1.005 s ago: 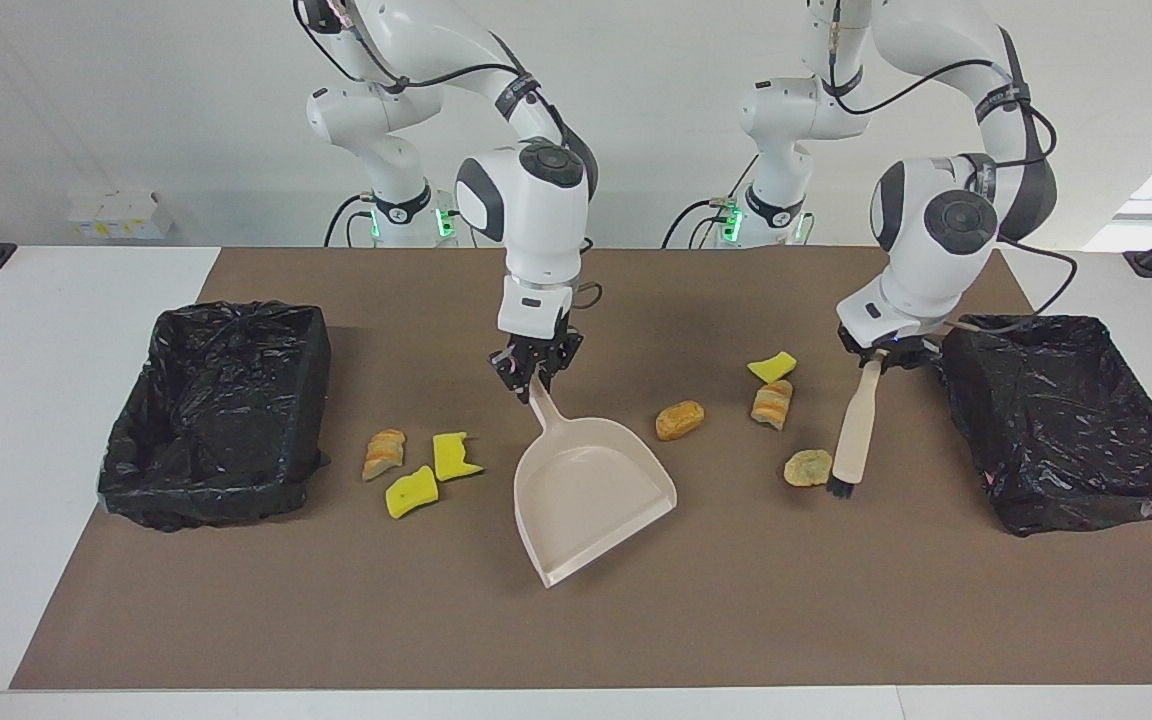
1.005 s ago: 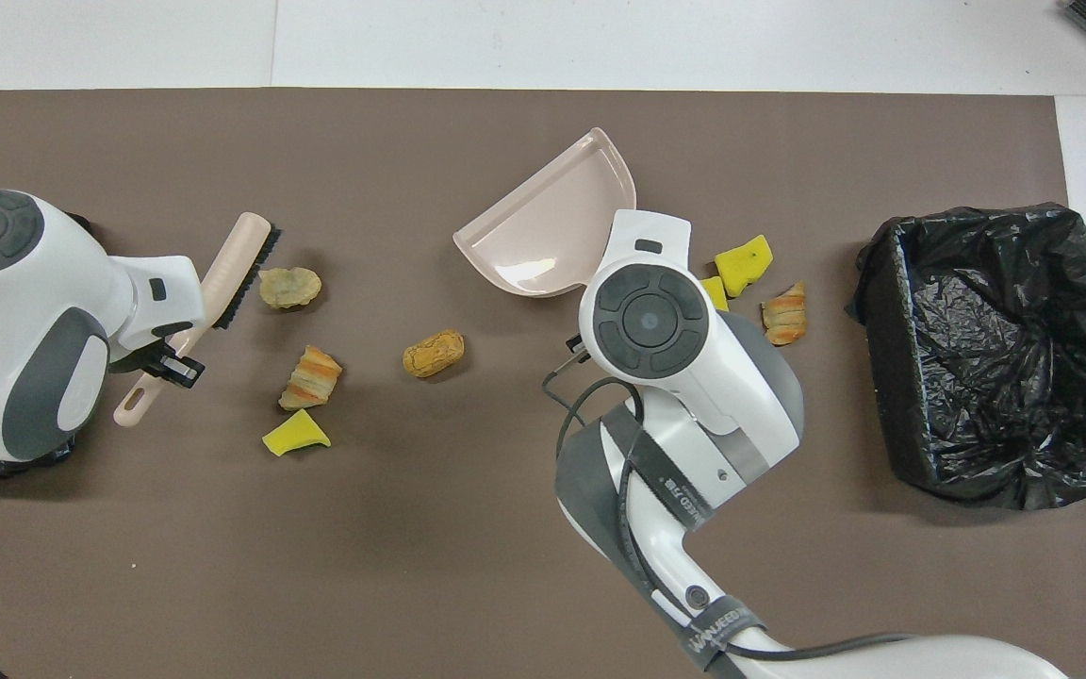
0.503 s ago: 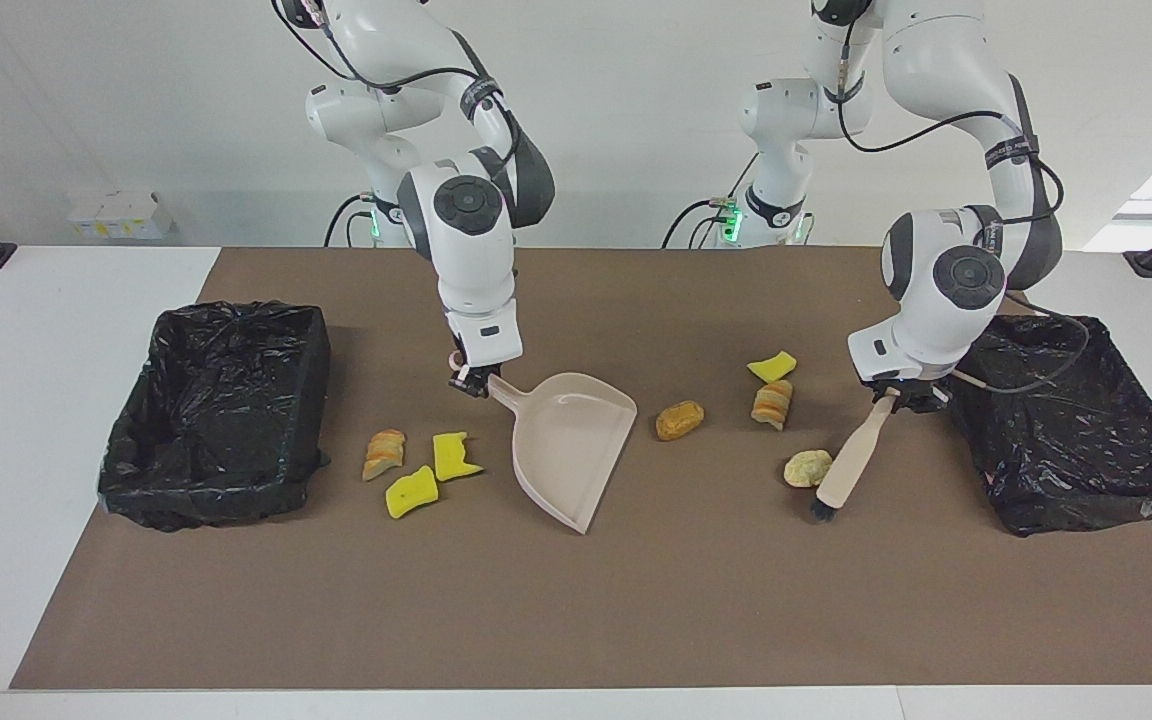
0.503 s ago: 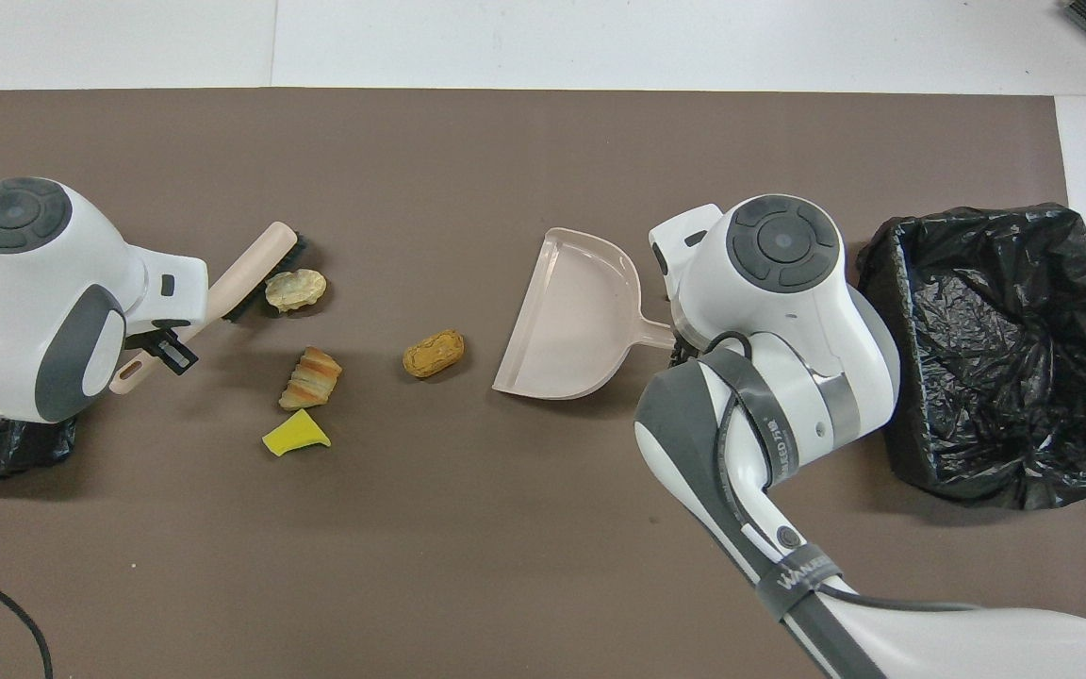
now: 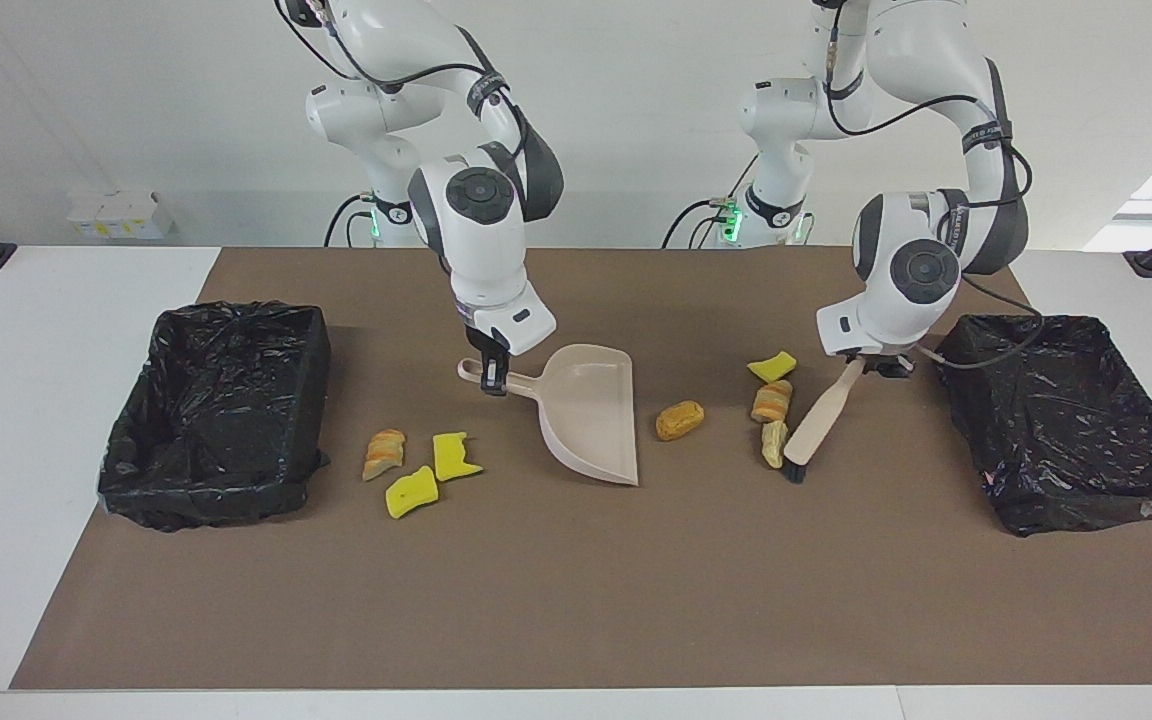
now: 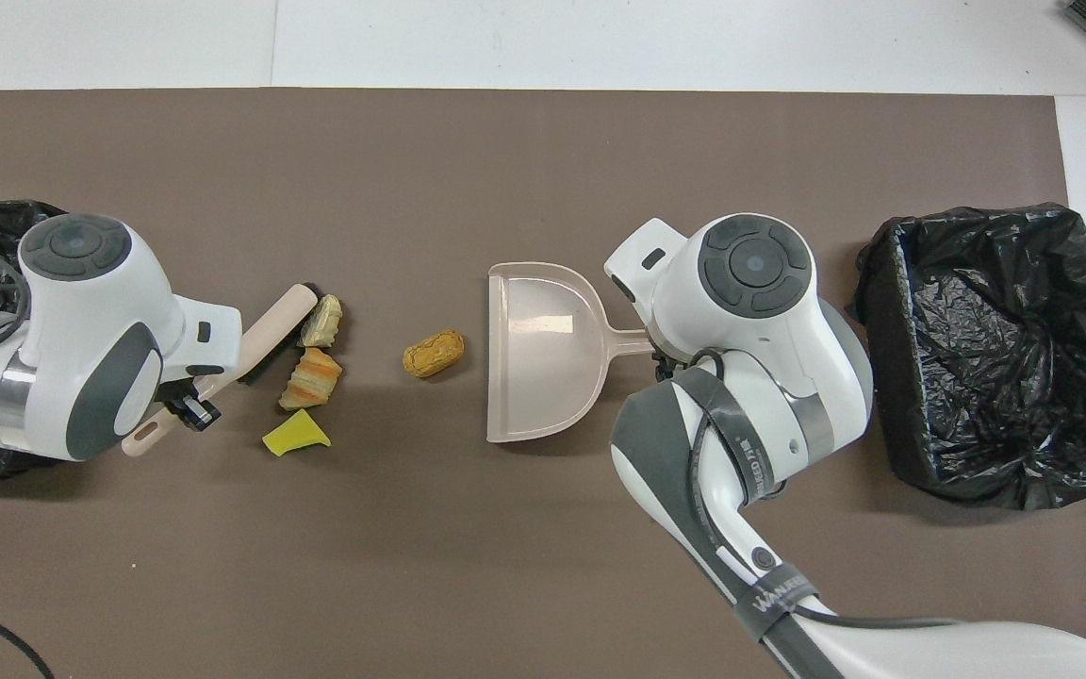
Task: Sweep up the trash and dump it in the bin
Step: 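Place the dustpan on the mat with the right gripper facing the brush, then sweep the bread chunks into the dustpan with the left gripper's brush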
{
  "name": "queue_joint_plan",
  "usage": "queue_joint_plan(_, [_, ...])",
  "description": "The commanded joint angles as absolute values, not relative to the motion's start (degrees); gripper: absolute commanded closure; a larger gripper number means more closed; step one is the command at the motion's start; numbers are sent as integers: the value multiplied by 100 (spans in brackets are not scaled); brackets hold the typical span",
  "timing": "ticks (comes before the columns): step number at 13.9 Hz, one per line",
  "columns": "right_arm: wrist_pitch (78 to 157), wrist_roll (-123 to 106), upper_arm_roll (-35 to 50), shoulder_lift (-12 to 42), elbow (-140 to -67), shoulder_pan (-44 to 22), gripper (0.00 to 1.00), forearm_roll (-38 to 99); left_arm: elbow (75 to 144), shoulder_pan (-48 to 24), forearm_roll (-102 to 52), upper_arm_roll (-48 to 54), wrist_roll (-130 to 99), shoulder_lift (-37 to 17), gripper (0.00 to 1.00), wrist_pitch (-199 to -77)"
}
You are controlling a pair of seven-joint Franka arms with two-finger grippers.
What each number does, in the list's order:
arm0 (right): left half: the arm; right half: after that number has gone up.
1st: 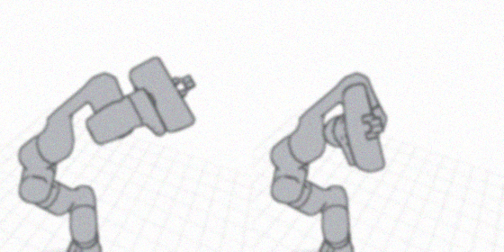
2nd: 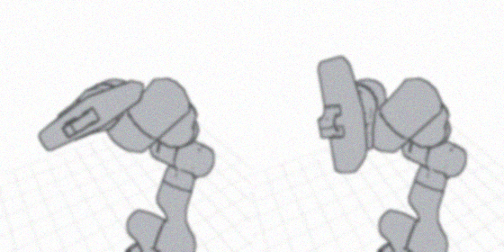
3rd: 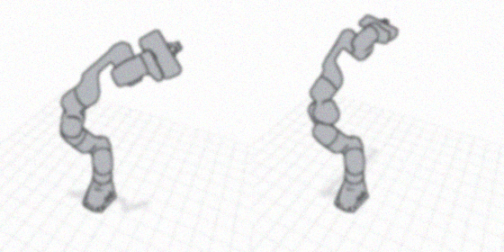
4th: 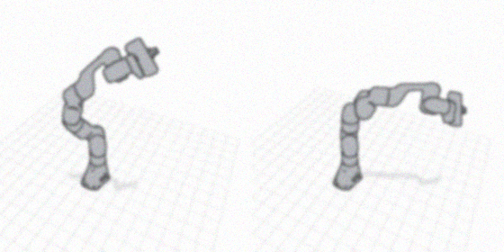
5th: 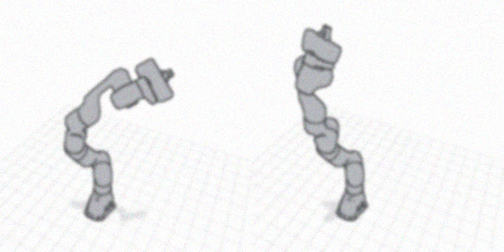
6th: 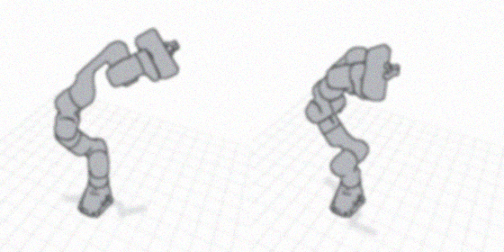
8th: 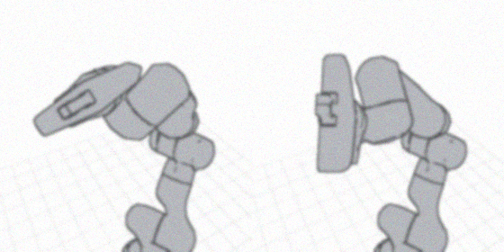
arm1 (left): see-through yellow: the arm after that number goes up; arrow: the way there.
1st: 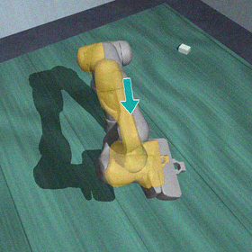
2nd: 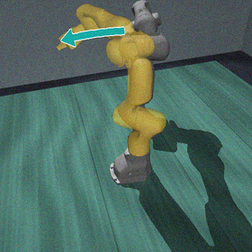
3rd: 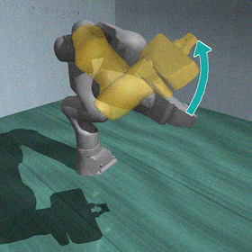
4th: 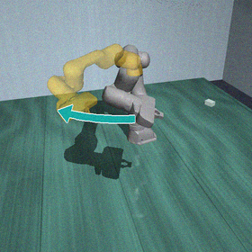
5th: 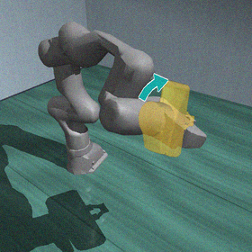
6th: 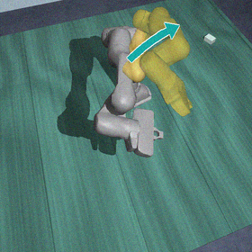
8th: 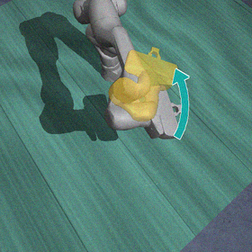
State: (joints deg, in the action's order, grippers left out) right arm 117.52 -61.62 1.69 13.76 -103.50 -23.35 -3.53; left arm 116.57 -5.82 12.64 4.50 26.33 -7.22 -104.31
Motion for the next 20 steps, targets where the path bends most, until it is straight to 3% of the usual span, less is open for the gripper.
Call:
queue_joint_plan(1, [11953, -6451, 176, 1423, -10441, -2338, 100, -457, 11821, -905, 1012, 404, 1918, -326, 100, -10257])
queue_joint_plan(7, [12436, -7224, 176, 1521, -10617, -2276, 100, -466, 11926, -1090, 861, 396, -217, 438, 100, -9485])
queue_joint_plan(11, [12628, -7172, 176, 1573, -10757, -2329, 100, -466, 13040, -1002, 757, 387, -1397, 1071, 100, -10185])
queue_joint_plan(15, [12911, -6997, 176, 1644, -10898, -2461, 100, -457, 13605, -879, 264, 387, -2091, 950, 100, -10992])
queue_joint_plan(20, [12902, -6952, 176, 1635, -10907, -2452, 100, -457, 13421, -1351, -97, 413, -2021, 265, 100, -11609])
